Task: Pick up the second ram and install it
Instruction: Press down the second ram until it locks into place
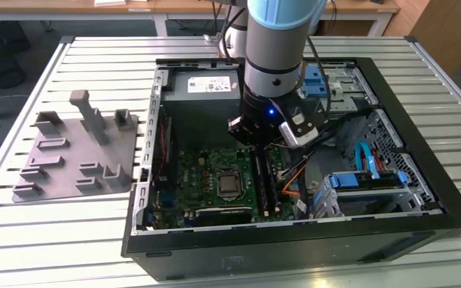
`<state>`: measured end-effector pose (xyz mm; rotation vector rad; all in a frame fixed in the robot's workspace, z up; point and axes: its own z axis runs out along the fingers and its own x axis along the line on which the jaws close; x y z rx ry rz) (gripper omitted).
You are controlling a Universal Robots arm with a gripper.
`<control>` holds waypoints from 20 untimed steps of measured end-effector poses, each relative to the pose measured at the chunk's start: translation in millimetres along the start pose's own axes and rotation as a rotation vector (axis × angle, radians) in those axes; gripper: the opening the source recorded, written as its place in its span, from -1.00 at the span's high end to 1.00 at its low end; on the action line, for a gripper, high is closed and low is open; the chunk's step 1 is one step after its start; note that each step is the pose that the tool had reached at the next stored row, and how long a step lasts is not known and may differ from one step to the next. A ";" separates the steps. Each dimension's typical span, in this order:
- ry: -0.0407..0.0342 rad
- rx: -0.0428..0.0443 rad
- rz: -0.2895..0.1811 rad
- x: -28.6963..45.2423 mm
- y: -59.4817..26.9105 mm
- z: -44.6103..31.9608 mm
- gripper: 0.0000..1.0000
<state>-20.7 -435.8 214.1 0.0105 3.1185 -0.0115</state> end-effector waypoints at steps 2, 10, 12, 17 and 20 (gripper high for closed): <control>-0.0016 -0.0023 0.000 -0.2 0.4 -3.0 0.80; -0.0015 -0.0011 0.000 -0.3 -17.5 -10.2 0.80; -0.0014 -0.0008 0.000 -0.4 -26.0 -10.1 0.80; -0.0014 0.0020 0.000 -0.6 -46.4 -9.1 0.80; -0.0015 0.0048 0.000 -0.6 -58.3 -8.6 0.80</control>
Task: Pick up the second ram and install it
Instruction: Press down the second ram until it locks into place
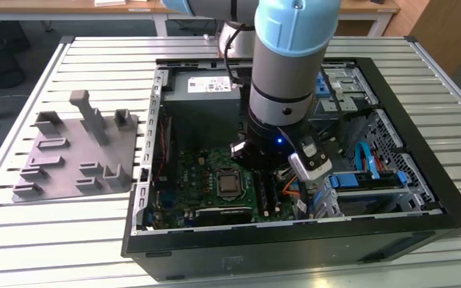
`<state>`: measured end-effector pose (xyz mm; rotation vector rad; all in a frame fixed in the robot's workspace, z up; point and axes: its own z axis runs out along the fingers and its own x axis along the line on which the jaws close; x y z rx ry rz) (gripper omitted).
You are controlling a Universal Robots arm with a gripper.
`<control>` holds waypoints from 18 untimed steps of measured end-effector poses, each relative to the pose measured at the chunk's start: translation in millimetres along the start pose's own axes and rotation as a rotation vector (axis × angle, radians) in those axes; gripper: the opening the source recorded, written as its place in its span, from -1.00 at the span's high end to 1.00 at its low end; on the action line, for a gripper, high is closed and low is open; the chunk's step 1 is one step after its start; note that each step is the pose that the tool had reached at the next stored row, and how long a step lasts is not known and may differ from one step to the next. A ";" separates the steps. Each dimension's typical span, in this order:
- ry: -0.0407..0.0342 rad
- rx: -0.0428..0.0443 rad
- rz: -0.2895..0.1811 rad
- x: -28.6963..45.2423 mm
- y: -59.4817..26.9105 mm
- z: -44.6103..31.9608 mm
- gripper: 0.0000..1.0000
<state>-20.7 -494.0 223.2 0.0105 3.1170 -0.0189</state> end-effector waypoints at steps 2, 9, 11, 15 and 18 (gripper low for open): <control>0.0000 0.0025 0.000 0.0 -7.3 0.4 0.80; 0.0004 0.0138 0.000 -0.1 -29.1 2.6 0.80; 0.0005 0.0210 0.000 0.0 -31.0 3.5 0.80; 0.0010 0.0322 -0.001 0.0 -33.5 5.7 0.80; 0.0018 0.0380 -0.001 0.0 -34.4 7.3 0.80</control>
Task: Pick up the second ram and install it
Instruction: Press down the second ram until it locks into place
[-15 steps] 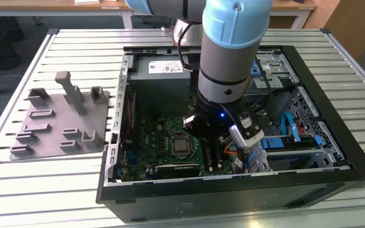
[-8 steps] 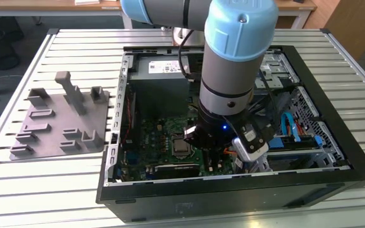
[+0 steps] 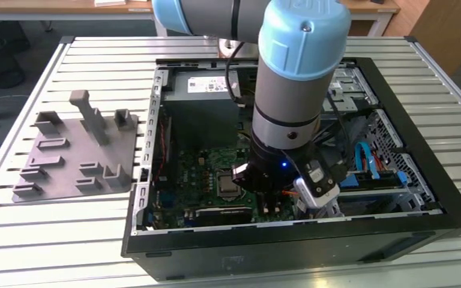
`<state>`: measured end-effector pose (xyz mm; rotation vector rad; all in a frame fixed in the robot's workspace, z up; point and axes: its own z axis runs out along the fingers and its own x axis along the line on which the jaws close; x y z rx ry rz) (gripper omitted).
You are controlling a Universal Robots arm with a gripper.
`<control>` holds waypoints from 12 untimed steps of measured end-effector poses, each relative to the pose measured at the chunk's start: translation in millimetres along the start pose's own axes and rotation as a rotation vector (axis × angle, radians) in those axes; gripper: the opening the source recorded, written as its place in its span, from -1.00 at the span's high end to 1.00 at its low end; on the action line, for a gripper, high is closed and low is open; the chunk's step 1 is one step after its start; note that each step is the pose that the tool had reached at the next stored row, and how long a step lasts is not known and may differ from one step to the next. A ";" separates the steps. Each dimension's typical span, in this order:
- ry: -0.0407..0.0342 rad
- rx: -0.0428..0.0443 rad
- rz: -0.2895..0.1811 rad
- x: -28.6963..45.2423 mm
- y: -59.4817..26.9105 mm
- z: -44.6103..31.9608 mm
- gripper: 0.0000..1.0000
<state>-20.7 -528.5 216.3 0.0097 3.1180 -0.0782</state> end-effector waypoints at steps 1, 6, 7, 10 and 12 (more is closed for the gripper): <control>0.0000 0.0002 0.000 0.0 -0.2 0.5 0.80; 0.0002 -0.0003 0.000 -0.4 -0.9 2.7 0.80; 0.0003 -0.0002 0.000 -0.7 -0.9 2.8 0.80; 0.0003 0.0001 0.000 -0.8 -0.8 2.4 0.80; -0.0007 -0.0030 0.000 -1.0 -0.8 -1.6 0.80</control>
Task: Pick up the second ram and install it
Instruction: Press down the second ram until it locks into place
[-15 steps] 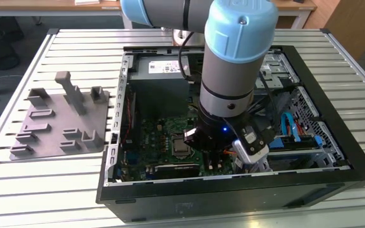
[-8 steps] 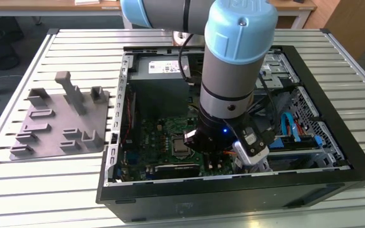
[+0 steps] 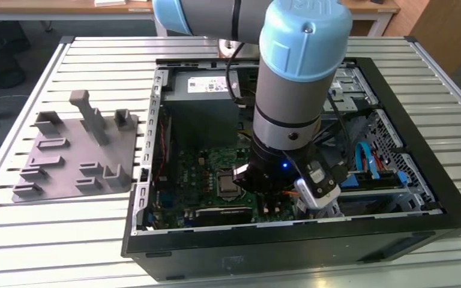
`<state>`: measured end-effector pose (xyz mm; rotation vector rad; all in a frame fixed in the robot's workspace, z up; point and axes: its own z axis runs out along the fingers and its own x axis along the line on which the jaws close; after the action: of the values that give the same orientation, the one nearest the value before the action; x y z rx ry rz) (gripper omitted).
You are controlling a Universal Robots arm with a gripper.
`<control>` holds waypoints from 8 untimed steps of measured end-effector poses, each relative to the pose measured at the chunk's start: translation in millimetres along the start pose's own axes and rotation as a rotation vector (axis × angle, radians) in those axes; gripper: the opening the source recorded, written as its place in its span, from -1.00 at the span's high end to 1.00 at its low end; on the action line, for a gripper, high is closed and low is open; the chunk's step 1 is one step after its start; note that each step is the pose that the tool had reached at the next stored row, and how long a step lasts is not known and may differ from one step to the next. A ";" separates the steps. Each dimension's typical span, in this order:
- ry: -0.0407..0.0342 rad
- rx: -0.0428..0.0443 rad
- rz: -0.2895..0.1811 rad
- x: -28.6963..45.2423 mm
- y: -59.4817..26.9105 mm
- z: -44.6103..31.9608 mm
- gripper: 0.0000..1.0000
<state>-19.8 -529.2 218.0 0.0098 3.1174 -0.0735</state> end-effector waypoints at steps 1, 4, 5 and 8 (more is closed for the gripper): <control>0.0006 0.0017 0.000 0.0 -0.6 -4.9 0.80; 0.0007 0.0021 0.000 -0.2 -1.0 -14.1 0.80; 0.0007 0.0019 0.000 -0.2 -1.0 -14.9 0.80; 0.0007 0.0020 0.000 -0.3 -1.1 -17.0 0.80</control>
<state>-19.9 -529.5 235.0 0.0095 3.1181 -0.0767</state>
